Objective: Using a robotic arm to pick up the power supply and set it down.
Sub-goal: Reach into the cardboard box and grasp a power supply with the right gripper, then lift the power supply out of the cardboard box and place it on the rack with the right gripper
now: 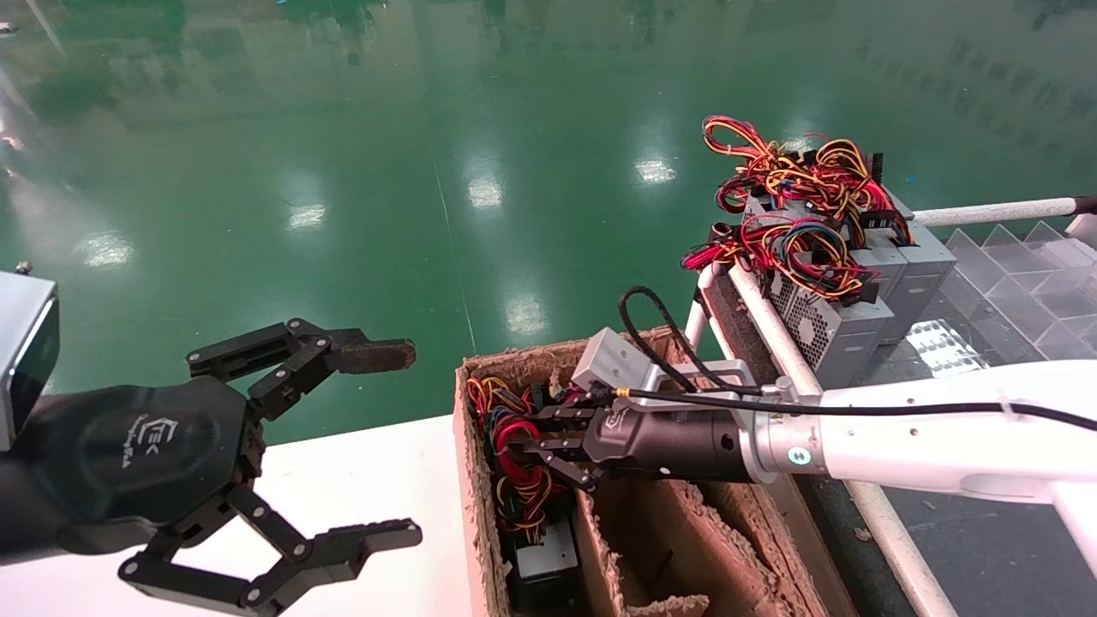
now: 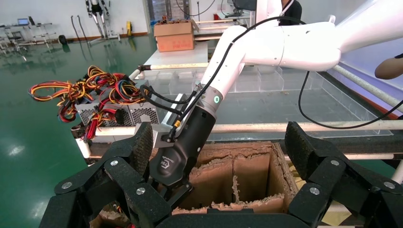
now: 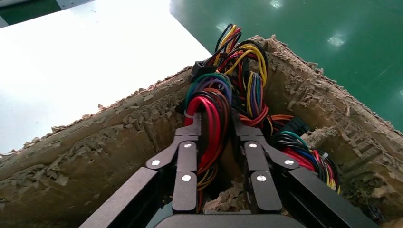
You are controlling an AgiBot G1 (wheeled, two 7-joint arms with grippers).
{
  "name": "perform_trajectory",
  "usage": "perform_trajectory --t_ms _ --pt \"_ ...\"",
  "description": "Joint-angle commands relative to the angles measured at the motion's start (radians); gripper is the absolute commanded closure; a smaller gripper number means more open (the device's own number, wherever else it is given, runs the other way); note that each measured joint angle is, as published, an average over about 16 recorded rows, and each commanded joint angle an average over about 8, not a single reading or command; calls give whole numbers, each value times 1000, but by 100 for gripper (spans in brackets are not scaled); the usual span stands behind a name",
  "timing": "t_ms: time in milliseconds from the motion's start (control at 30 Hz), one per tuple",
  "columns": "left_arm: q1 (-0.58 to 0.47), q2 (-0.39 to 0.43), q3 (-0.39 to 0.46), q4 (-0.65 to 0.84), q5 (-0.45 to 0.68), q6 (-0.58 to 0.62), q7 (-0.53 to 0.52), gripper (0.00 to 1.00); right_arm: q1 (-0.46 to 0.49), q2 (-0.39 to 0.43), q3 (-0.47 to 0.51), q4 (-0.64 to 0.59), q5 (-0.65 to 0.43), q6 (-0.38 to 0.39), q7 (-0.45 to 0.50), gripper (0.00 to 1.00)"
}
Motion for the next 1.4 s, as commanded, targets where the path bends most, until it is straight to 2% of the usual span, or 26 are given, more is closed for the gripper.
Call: perform_trajectory --t_ms 33,333,567,1067,1400 --pt "0 0 0 0 0 0 0 0 -2 -6 -1 -4 -2 6 -5 100" --pt "0 0 0 0 0 0 0 0 -14 -5 9 5 7 25 -2 100" --pt "0 0 0 0 0 0 0 0 -25 28 44 32 65 10 0 100" --pt "0 0 0 0 0 0 0 0 -6 191 210 107 288 -46 -14 100" --pt "0 0 0 0 0 0 0 0 100 295 301 27 374 -103 -34 100"
